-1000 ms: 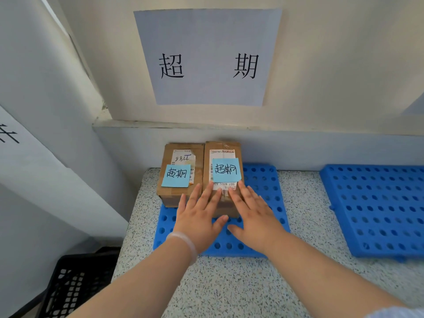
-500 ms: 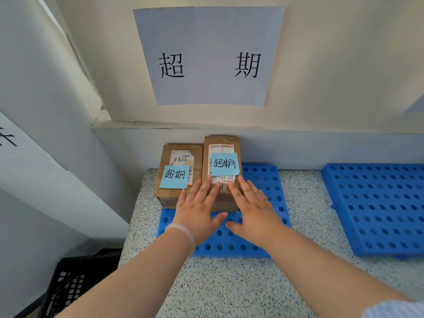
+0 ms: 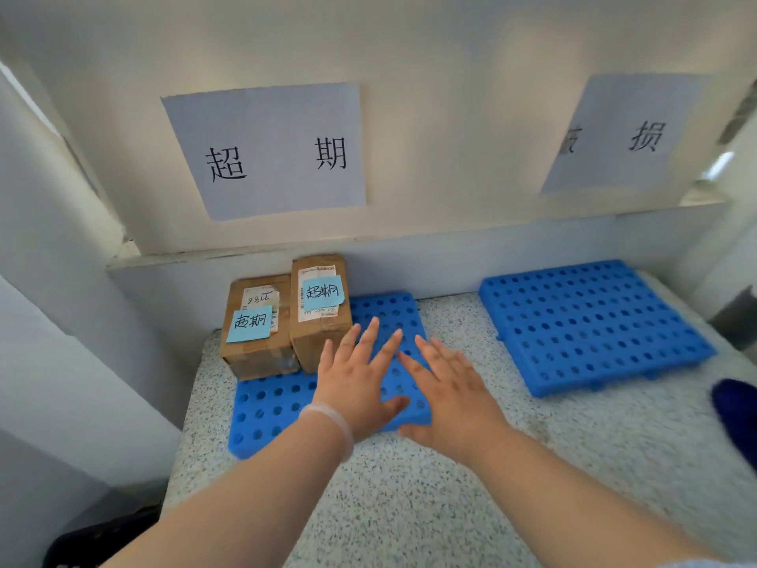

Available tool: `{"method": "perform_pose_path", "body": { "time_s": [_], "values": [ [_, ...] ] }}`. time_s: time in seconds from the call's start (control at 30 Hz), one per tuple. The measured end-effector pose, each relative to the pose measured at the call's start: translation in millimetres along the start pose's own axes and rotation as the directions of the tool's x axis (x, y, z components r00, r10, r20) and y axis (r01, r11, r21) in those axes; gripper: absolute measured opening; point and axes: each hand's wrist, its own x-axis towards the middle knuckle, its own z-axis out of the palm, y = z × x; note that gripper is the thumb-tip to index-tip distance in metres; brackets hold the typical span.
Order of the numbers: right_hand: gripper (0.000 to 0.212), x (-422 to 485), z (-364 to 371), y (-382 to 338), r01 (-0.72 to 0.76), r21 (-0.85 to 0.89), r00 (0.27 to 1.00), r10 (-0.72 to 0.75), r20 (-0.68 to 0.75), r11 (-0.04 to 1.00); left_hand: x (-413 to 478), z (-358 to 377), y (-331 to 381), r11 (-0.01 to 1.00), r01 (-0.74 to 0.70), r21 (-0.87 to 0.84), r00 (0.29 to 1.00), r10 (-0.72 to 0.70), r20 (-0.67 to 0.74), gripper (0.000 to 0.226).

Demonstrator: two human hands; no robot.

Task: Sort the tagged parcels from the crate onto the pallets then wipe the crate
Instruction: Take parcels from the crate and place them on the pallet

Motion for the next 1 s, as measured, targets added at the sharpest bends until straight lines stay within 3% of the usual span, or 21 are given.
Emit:
{"method": "perform_pose_path", "body": {
  "time_s": [0.2, 0.33, 0.67, 0.87, 1.0],
  "values": [
    [0.098, -108, -12, 53, -0.198, 0.047, 0.978, 0.2, -0.055, 0.979, -17, -7, 109, 0.985, -0.17, 0.015, 0.986, 0.17, 0.003, 0.09],
    [0.099, -214, -25, 98, -0.385, 0.03, 0.92, 0.387, -0.06, 0.922, -45, -5, 212, 0.943, -0.334, -0.002, 0.942, 0.334, 0.013, 0.09],
    [0.099, -493, -37, 156, -0.751, 0.08, 0.639, 0.753, -0.158, 0.655, -165, 10, 465, 0.706, -0.705, -0.065, 0.707, 0.707, 0.007, 0.091],
    [0.099, -601, -25, 160, -0.874, 0.16, 0.434, 0.885, -0.172, 0.459, -224, 25, 553, 0.53, -0.844, -0.08, 0.532, 0.846, -0.014, 0.092],
    [0.098, -638, -19, 163, -0.906, 0.203, 0.352, 0.927, -0.132, 0.373, -239, 30, 590, 0.456, -0.885, -0.087, 0.458, 0.889, 0.002, 0.091]
  ]
}}
